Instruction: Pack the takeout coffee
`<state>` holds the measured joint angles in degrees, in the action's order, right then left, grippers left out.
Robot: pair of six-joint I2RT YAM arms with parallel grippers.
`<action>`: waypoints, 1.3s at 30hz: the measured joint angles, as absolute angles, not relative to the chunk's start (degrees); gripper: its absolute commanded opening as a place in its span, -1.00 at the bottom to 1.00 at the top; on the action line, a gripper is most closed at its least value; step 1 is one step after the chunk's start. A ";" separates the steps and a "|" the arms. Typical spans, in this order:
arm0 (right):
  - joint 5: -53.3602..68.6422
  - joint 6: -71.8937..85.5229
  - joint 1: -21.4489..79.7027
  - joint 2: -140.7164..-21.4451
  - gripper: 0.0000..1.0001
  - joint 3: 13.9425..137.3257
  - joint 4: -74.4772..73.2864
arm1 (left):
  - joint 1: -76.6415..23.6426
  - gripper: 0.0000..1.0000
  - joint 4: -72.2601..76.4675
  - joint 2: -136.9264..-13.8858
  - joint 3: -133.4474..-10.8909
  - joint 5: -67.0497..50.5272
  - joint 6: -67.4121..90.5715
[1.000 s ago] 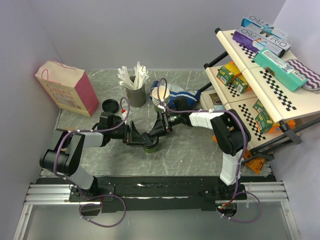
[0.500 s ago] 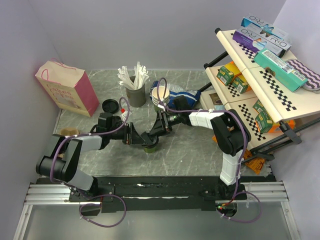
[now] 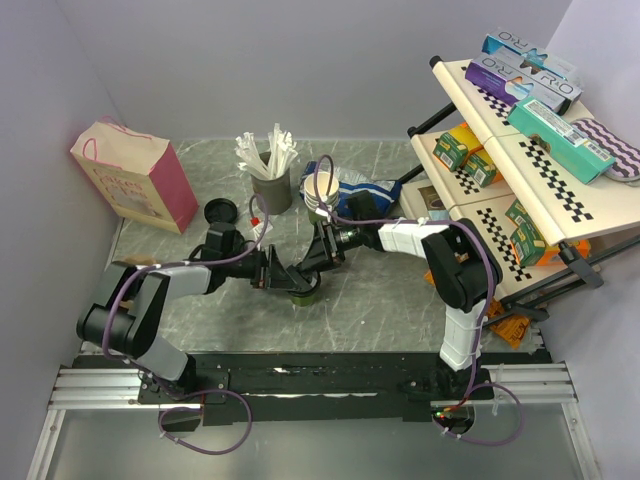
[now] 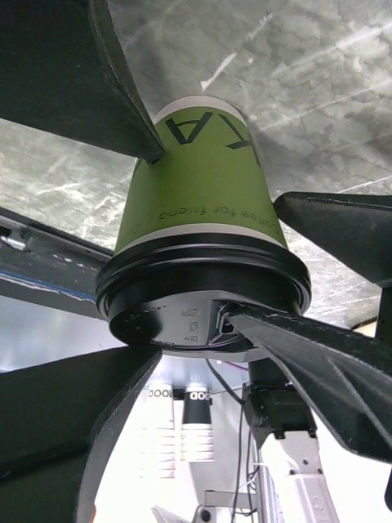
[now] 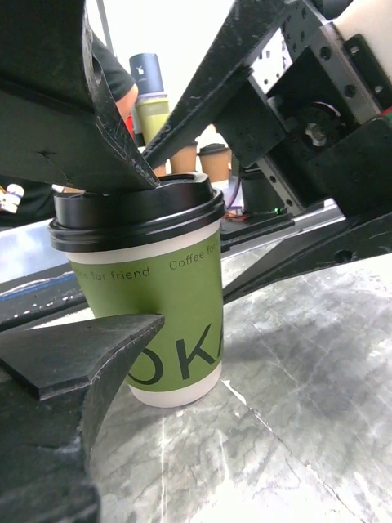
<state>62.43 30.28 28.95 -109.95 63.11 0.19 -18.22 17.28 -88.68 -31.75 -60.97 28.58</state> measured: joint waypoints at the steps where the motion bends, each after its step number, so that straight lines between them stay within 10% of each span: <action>1: 62.46 30.26 28.84 -109.95 0.25 63.11 0.19 | -18.68 0.97 17.10 -88.84 -31.94 -60.53 28.86; 39: 65.45 31.42 22.11 -107.79 0.65 60.29 3.88 | -29.52 0.99 24.91 -86.91 -33.80 -44.82 32.40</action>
<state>65.45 31.42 22.11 -107.79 60.29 3.88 -29.52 24.91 -86.91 -33.80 -44.82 32.40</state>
